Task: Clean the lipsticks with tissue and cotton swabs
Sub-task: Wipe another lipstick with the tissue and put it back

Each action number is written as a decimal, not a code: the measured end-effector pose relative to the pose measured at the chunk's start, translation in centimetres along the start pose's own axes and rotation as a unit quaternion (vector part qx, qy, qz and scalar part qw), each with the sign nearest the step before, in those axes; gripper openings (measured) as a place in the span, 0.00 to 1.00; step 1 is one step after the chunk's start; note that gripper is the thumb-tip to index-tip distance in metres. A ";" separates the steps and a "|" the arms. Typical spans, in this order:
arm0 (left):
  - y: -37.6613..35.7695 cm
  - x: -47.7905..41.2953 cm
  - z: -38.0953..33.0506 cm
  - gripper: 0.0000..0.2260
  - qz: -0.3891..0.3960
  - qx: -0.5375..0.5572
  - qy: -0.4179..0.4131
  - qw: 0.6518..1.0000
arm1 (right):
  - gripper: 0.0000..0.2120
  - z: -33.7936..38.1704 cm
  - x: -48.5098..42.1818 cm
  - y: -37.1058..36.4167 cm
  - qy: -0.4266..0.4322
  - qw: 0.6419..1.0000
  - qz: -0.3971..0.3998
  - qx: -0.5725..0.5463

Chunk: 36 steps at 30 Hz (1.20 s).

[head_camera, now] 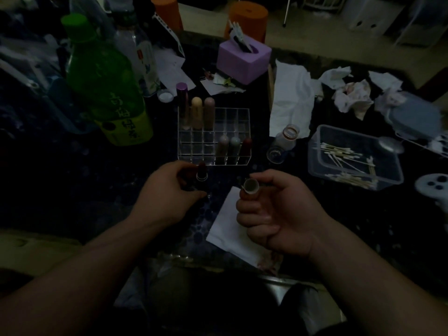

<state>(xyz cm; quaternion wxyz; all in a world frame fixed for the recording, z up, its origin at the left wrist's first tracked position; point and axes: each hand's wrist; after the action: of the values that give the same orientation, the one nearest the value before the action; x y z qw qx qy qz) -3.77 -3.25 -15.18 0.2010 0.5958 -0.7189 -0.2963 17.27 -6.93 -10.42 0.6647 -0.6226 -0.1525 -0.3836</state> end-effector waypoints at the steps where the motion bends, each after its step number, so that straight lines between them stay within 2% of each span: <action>1: 0.6 0.1 -0.2 0.25 0.012 -0.002 0.011 1.000 | 0.13 0.0 0.0 0.1 0.000 1.000 -0.002 0.001; 3: 2.0 0.8 -0.9 0.23 0.024 -0.035 0.023 0.999 | 0.13 -0.1 0.1 0.2 -0.002 1.000 -0.005 0.001; 4: 2.7 1.5 -1.3 0.21 0.016 -0.080 -0.007 0.997 | 0.13 -0.1 0.1 0.3 -0.005 1.000 -0.006 0.004; 6: 3.7 3.1 -2.7 0.14 -0.024 -0.138 -0.145 0.979 | 0.14 -0.3 0.2 0.5 -0.012 1.000 -0.005 0.020; 8: 3.7 4.9 -4.7 0.11 -0.023 -0.070 -0.263 0.962 | 0.14 -0.6 0.3 0.3 -0.021 0.999 -0.004 0.042; 9: 3.4 5.4 -5.4 0.14 -0.005 -0.026 -0.289 0.957 | 0.13 -0.9 0.3 0.2 -0.025 0.998 -0.002 0.049; 11: 2.5 5.7 -5.9 0.23 0.034 0.040 -0.297 0.953 | 0.11 -1.7 0.4 -0.2 -0.035 0.998 0.013 0.053; 12: 2.0 5.7 -5.9 0.23 0.046 0.060 -0.299 0.951 | 0.09 -2.2 0.6 -0.5 -0.040 0.998 0.024 0.049; 16: 1.4 5.6 -6.2 0.12 0.042 0.103 -0.295 0.949 | 0.13 -3.7 1.4 -1.0 -0.058 0.997 0.036 0.022; 18: 1.2 5.7 -6.2 0.10 0.045 0.104 -0.286 0.951 | 0.16 -4.1 1.6 -1.1 -0.046 0.998 -0.020 0.031; 19: 1.2 5.6 -6.3 0.10 0.048 0.104 -0.268 0.956 | 0.16 -4.3 1.6 -1.0 -0.010 0.994 -0.086 0.072; 20: 1.2 5.6 -6.3 0.10 0.048 0.104 -0.243 0.963 | 0.16 -4.5 1.5 -0.8 0.054 0.970 -0.184 0.146; 21: 1.3 5.5 -6.3 0.11 0.046 0.106 -0.213 0.970 | 0.15 -4.6 1.4 -0.2 0.129 0.914 -0.300 0.241; 22: 1.3 5.5 -6.3 0.12 0.045 0.110 -0.188 0.975 | 0.12 -4.5 1.2 0.6 0.197 0.823 -0.414 0.337; 23: 1.3 5.5 -6.3 0.14 0.048 0.112 -0.175 0.977 | 0.09 -4.3 1.1 1.7 0.247 0.718 -0.491 0.427; 24: 1.3 5.5 -6.3 0.14 0.053 0.110 -0.170 0.978 | 0.07 -3.8 1.1 2.7 0.267 0.629 -0.535 0.497; 25: 1.3 5.4 -6.2 0.15 0.060 0.109 -0.169 0.978 | 0.06 -3.2 1.0 3.6 0.269 0.582 -0.551 0.535; 29: 0.8 5.1 -6.2 0.14 0.106 0.106 -0.165 0.975 | 0.16 -1.9 0.1 5.4 0.216 0.506 -0.584 0.597; 30: 0.7 4.9 -6.2 0.12 0.110 0.095 -0.171 0.974 | 0.15 -2.0 -0.1 5.4 0.207 0.515 -0.590 0.586; 33: 0.5 4.2 -6.2 0.12 0.115 0.079 -0.166 0.976 | 0.08 -2.0 -0.1 4.8 0.158 0.616 -0.564 0.527; 36: 0.6 3.6 -6.3 0.11 0.164 0.075 -0.157 0.971 | 0.06 -1.9 0.9 4.0 0.171 0.656 -0.507 0.532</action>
<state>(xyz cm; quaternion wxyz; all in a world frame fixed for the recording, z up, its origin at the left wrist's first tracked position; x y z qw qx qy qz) -0.92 -7.84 -10.32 0.0862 0.4289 -0.8496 -0.2947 20.13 -9.29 -13.01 0.5995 0.0884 -0.5059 -0.6139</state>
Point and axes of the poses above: each hand's wrist, its own x-axis away from the middle knuckle, its own y-axis out of the back of the hand, z = x × y, and after that the axes turned 15 degrees about -y, right-handed
